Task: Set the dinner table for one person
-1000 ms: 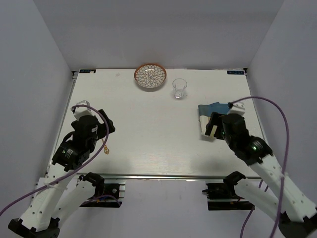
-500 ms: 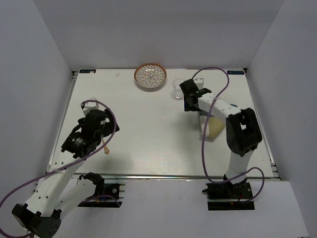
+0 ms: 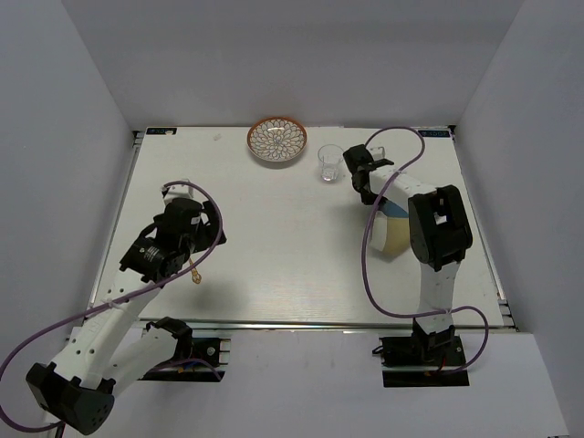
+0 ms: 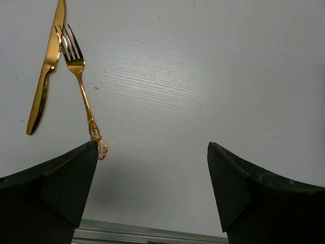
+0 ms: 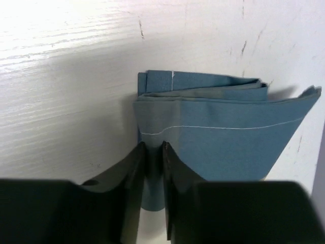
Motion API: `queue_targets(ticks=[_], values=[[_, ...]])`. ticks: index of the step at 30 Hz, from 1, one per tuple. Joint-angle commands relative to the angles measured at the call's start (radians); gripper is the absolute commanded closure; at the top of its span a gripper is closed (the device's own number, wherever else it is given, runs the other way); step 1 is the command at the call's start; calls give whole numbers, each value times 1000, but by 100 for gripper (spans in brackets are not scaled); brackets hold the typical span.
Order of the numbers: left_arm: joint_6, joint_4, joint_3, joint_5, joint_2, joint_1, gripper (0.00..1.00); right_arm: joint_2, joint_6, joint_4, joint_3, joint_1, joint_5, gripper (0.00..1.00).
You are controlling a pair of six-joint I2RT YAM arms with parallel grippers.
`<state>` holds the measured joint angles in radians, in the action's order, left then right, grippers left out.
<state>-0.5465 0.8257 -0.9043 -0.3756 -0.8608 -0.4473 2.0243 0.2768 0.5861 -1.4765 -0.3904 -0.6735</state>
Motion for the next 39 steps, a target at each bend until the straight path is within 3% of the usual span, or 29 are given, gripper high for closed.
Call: queue_targets(ticks=[1,8,10,13,16,20,23,26,32,34,36,39], values=[[17,-25,-22,23,-1,-2,2,-53,-18,-49,10,-2,23,100],[20,-26,-25,26,3,-2,2,-177,-15,-55,21,-56,210,100],[17,-26,-24,20,11,-2,2,-258,-10,-84,63,-80,389,100],[14,-28,-19,15,34,-2,2,-381,63,-210,136,-114,703,100],[14,-30,-16,12,40,-2,2,-458,130,-271,162,-140,831,100],[5,-20,-19,6,37,-2,2,-619,339,-606,377,-133,1044,100],[3,-19,-18,4,48,-2,2,-714,400,-631,458,-117,943,100],[0,-23,-12,6,60,-2,2,-745,440,-490,507,-90,763,100],[0,-23,-11,9,60,-2,2,-652,437,-410,636,5,545,100],[-1,-20,-13,4,59,-2,2,-632,453,-355,660,51,474,60],[-3,-20,-13,3,63,-2,2,-657,475,-344,730,74,438,29],[0,-23,-10,6,68,-2,2,-754,518,-329,814,90,338,19]])
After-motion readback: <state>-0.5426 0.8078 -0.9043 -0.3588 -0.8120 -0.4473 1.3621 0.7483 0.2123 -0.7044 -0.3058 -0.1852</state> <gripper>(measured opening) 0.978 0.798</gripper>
